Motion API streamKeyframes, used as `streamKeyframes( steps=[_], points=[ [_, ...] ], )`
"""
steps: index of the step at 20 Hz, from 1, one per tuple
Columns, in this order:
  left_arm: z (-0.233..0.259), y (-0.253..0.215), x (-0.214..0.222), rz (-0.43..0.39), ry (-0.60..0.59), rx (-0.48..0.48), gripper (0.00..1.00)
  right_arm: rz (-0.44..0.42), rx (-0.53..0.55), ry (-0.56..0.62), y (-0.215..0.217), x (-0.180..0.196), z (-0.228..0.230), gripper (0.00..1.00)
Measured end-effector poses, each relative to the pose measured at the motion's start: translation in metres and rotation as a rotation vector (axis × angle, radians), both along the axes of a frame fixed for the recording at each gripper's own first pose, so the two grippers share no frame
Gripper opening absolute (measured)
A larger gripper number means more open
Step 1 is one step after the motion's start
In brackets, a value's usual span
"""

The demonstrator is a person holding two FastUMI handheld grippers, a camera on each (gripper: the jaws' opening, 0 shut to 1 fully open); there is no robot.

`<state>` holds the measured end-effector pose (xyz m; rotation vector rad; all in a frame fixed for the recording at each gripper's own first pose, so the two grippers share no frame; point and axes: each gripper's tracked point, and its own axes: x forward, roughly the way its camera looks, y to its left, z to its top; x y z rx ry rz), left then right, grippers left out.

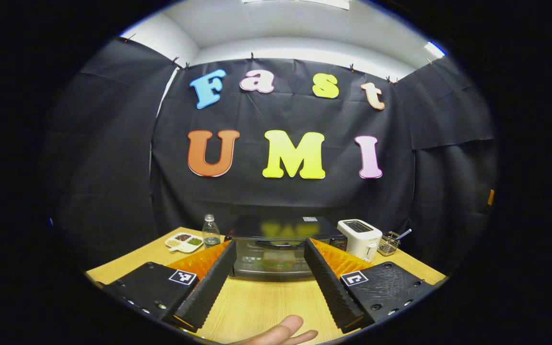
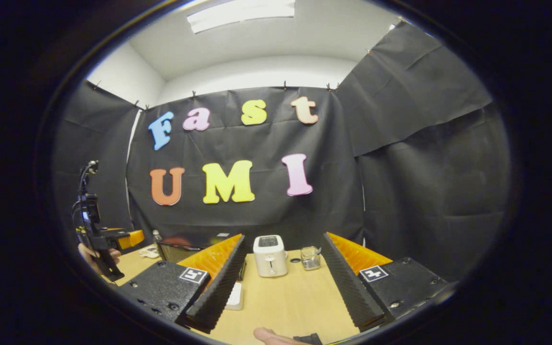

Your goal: Open the electric oven with the left hand, put the food in, and close the electric oven.

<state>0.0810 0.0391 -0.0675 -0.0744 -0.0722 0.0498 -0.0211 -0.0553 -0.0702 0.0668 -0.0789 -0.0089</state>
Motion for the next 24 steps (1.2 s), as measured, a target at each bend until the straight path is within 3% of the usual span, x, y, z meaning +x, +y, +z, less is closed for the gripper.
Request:
streamKeyframes(
  steps=[3, 4, 5, 6, 8, 11, 12, 14, 15, 16, 17, 18, 19, 20, 21, 24],
  points=[
    [0.013, -0.003, -0.044, 0.035, -0.028, 0.030, 0.93, 0.005, -0.027, -0.012, 0.012, -0.002, 0.009, 0.89],
    [0.017, -0.006, -0.057, 0.034, -0.037, 0.047, 0.93, 0.009, -0.034, -0.013, 0.018, -0.005, 0.012, 1.00],
    [0.019, -0.007, -0.069, 0.035, -0.035, 0.054, 0.93, 0.022, -0.040, -0.020, 0.026, -0.011, 0.016, 1.00],
    [0.014, -0.011, -0.083, 0.025, -0.010, 0.047, 0.93, 0.031, -0.043, -0.029, 0.033, -0.017, 0.021, 0.89],
    [0.012, -0.016, -0.106, 0.017, 0.017, 0.018, 0.93, 0.032, -0.048, -0.041, 0.038, -0.027, 0.024, 0.89],
    [0.029, -0.021, -0.137, 0.008, -0.034, 0.045, 0.93, 0.033, -0.052, -0.034, 0.046, -0.040, 0.018, 0.89],
    [0.035, -0.021, -0.147, 0.019, -0.056, 0.060, 0.93, 0.035, -0.052, -0.024, 0.048, -0.043, 0.015, 1.00],
    [0.037, -0.018, -0.163, 0.062, -0.073, 0.079, 0.93, 0.040, -0.057, 0.003, 0.049, -0.045, 0.007, 1.00],
    [0.036, -0.018, -0.168, 0.075, -0.070, 0.087, 0.93, 0.040, -0.065, 0.016, 0.049, -0.046, 0.005, 1.00],
    [0.033, -0.025, -0.171, 0.061, -0.061, 0.093, 0.93, 0.042, -0.076, 0.028, 0.048, -0.046, 0.002, 0.89],
    [0.031, -0.030, -0.173, 0.048, -0.054, 0.088, 0.82, 0.038, -0.080, 0.035, 0.046, -0.047, 0.002, 1.00],
    [0.034, -0.031, -0.167, 0.047, -0.049, 0.077, 0.93, 0.033, -0.081, 0.040, 0.044, -0.047, 0.001, 1.00],
    [0.034, -0.029, -0.165, 0.050, -0.046, 0.068, 0.95, 0.031, -0.085, 0.041, 0.043, -0.047, 0.001, 1.00],
    [0.033, -0.028, -0.164, 0.050, -0.041, 0.058, 0.88, 0.030, -0.089, 0.041, 0.042, -0.049, 0.000, 1.00],
    [0.031, -0.029, -0.165, 0.044, -0.035, 0.052, 0.95, 0.029, -0.093, 0.042, 0.041, -0.048, 0.000, 0.89],
    [0.029, -0.027, -0.164, 0.029, -0.027, 0.032, 0.95, 0.029, -0.095, 0.043, 0.038, -0.049, -0.001, 0.89]
  ],
)
